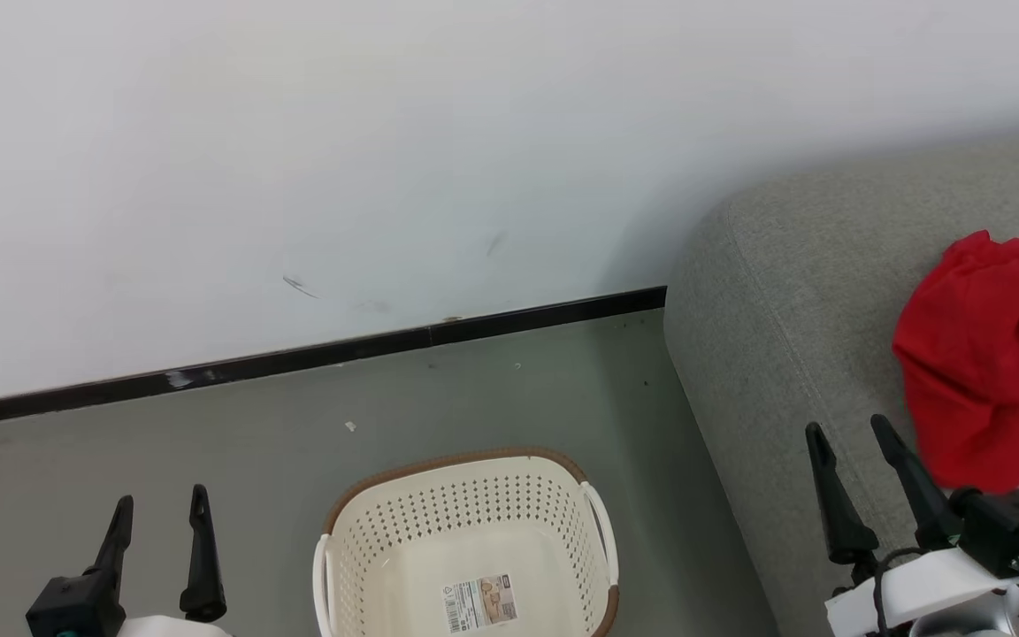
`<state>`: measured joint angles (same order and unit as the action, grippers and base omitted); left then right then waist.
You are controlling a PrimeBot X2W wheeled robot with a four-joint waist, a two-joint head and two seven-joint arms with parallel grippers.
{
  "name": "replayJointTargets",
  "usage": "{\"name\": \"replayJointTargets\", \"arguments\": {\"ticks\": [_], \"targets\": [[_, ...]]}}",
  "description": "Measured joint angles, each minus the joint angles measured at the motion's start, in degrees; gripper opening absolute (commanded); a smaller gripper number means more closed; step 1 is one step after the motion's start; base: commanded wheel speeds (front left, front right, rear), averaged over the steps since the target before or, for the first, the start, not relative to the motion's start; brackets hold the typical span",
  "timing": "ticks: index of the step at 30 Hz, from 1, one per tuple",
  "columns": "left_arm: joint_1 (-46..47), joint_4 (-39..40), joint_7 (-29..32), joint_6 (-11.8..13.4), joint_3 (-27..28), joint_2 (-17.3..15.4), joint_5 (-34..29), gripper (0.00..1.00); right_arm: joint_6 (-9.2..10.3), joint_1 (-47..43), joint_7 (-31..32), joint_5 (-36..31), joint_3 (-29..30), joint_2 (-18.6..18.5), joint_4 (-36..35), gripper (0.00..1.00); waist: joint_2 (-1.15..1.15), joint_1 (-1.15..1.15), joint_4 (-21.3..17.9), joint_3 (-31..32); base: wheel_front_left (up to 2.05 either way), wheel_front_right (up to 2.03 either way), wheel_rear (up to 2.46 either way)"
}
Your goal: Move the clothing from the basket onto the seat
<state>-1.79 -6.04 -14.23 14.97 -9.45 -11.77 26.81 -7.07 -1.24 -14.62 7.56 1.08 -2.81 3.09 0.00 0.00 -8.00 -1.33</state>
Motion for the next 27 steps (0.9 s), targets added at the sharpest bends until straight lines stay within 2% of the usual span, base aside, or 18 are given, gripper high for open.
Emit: {"name": "replayJointTargets", "arguments": {"ticks": [27], "targets": [[-1.95, 0.67, -0.05, -1.57, 0.86, 0.89, -1.27, 1.0, 0.0, -5.8, 0.01, 0.03, -0.31, 0.55, -2.31, 1.0, 0.0, 0.0, 2.71, 3.47, 0.0, 0.0, 0.0]]}}
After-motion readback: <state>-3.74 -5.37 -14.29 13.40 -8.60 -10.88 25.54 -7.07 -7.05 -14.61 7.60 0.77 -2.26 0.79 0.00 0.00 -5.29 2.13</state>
